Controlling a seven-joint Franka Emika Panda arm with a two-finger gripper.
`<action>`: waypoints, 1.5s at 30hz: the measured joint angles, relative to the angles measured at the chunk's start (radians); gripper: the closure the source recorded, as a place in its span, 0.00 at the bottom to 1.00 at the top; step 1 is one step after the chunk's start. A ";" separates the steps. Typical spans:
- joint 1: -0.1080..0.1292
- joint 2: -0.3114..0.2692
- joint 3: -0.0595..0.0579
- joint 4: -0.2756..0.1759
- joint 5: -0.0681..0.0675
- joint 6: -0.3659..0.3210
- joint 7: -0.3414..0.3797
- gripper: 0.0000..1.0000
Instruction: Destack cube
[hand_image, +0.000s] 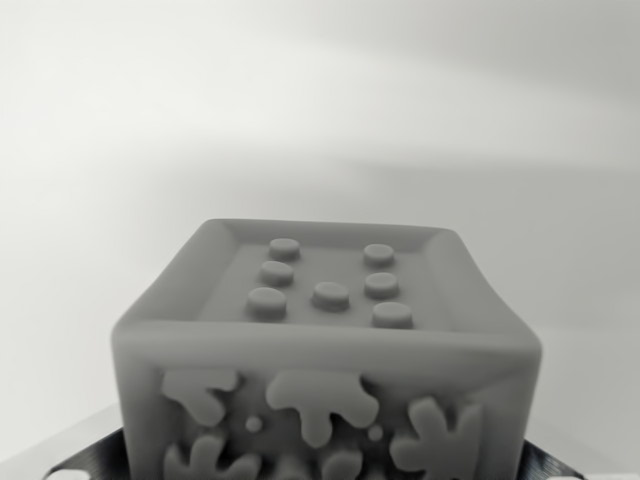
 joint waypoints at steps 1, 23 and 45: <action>0.000 0.002 0.000 0.003 0.000 0.000 -0.004 1.00; 0.000 0.119 0.001 0.051 -0.001 0.061 -0.038 1.00; 0.000 0.142 0.001 0.061 -0.001 0.075 -0.038 0.00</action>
